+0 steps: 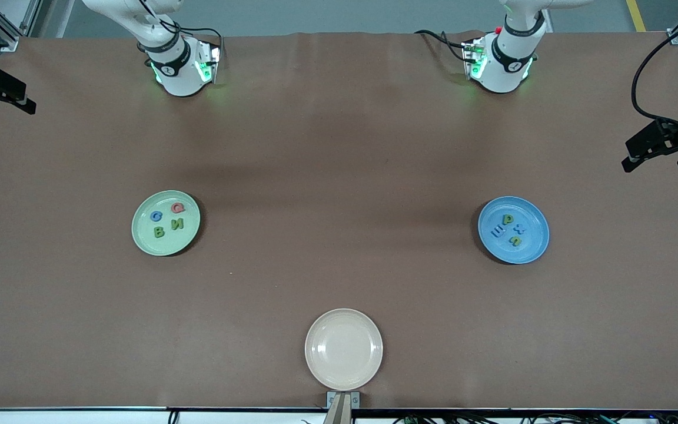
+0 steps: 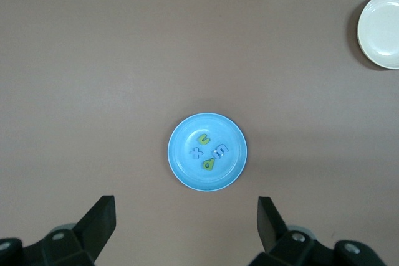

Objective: Sort upper and lower case letters into plates

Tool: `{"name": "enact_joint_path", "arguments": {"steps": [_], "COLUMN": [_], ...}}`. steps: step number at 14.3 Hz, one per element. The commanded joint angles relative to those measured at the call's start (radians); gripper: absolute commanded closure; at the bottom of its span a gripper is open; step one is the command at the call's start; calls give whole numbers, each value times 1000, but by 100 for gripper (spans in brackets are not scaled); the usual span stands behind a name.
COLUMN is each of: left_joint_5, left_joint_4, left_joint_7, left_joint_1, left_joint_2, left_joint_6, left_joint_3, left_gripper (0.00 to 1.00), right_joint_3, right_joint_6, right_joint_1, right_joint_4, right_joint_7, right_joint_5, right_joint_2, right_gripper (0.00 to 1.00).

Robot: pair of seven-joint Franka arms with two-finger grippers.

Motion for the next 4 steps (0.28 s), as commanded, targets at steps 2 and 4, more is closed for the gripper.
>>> {"name": "enact_joint_path", "arguments": {"steps": [2, 4], "left_joint_5": [9, 8], "left_joint_4": [18, 18], "left_joint_7": [5, 5], "left_joint_1": [-2, -2], "left_joint_2": [3, 3], "left_joint_6": [-9, -9], "left_joint_3": [0, 0], "left_gripper": [0, 0], "right_joint_3": [3, 4], "right_joint_6": [1, 4], "right_joint_1": [-7, -7], "right_joint_4": [-24, -23], "right_joint_7": [3, -8], "right_joint_5": [13, 13], "right_joint_2": [-26, -24], "right_gripper": [0, 0]}}
